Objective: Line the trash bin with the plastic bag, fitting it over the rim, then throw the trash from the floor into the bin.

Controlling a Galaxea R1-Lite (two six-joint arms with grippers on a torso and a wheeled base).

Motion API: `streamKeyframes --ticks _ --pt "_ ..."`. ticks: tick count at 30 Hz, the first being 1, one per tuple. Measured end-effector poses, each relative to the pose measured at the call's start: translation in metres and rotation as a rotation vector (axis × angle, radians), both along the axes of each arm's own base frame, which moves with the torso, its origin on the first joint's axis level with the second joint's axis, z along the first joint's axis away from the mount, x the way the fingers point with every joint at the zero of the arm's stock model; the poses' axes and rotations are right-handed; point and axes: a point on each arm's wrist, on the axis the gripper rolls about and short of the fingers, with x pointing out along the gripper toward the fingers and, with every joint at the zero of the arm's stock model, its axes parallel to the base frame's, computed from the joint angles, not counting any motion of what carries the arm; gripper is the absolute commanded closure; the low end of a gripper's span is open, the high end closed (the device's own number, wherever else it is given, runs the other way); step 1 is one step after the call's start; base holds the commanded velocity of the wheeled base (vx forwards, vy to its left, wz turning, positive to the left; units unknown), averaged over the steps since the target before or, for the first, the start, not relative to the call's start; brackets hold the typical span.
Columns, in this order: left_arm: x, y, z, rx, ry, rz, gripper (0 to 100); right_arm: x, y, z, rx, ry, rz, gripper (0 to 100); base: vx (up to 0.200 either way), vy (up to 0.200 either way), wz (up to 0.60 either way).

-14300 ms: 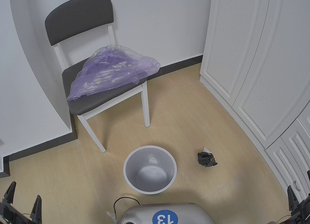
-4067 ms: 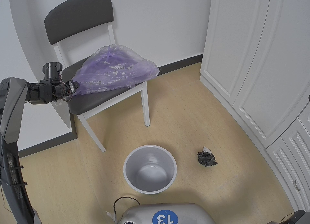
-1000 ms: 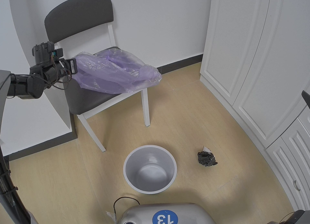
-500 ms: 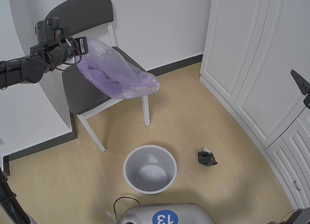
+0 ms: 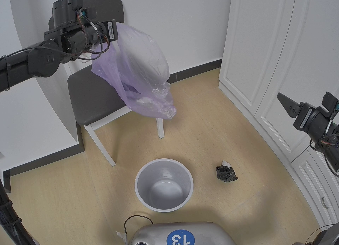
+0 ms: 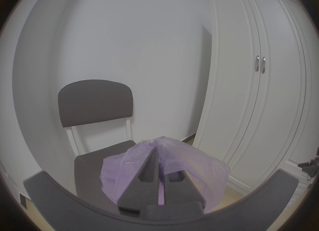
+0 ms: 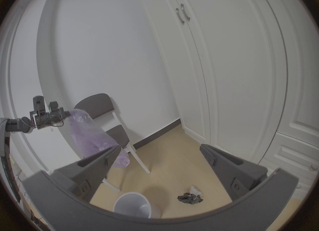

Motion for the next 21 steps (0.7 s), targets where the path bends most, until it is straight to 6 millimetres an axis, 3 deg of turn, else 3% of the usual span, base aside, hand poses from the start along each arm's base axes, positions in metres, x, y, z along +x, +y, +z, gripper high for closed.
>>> streamKeyframes --ticks 7,21 --pt "-0.009 -0.014 0.012 -0.011 -0.027 -0.015 100 0.001 0.017 -0.014 0.039 0.039 0.068 0 0.0 0.0 0.0" --pt "-0.021 -0.027 0.021 -0.016 -0.03 -0.023 100 -0.021 0.046 -0.025 -0.002 -0.014 0.23 0 0.0 0.0 0.0"
